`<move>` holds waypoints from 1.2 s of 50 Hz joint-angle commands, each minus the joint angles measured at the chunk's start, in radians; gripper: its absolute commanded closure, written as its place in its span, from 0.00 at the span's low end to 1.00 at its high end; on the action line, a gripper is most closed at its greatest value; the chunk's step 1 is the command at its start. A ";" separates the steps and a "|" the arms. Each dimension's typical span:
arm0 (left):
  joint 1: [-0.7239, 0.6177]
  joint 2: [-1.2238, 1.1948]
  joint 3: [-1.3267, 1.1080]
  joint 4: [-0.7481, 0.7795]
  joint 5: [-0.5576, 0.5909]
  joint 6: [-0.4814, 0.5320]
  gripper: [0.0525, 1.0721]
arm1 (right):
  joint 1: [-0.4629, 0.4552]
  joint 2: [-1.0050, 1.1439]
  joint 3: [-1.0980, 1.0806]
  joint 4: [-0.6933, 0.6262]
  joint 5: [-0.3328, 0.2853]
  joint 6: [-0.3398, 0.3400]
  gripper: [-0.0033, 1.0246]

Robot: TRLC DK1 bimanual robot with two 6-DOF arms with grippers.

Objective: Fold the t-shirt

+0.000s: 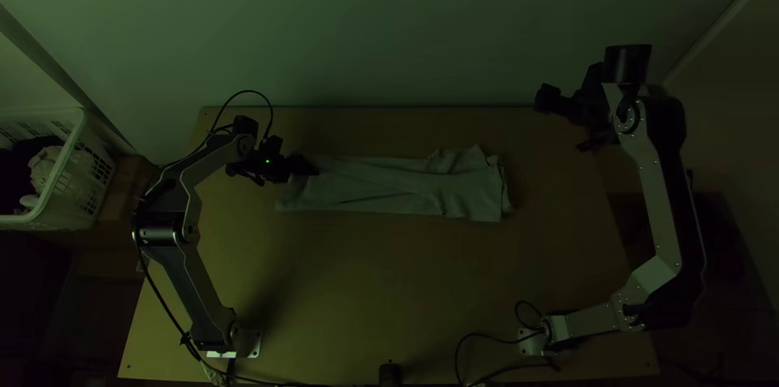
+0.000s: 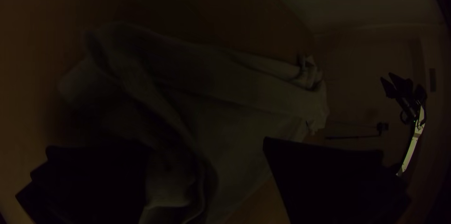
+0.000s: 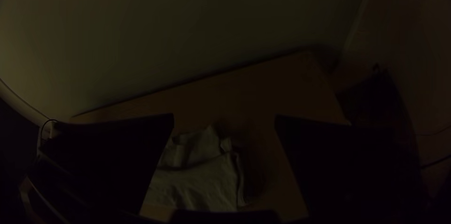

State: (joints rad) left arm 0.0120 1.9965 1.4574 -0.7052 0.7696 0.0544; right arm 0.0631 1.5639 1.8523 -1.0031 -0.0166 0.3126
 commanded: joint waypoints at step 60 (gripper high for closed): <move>0.266 -0.153 0.118 -0.258 -0.579 0.136 0.98 | 0.010 -0.185 -0.334 0.152 -0.006 0.022 0.04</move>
State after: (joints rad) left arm 0.2340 1.8919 1.5215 -0.9348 0.2478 0.1349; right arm 0.0780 1.4113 1.5517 -0.8700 -0.0166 0.3206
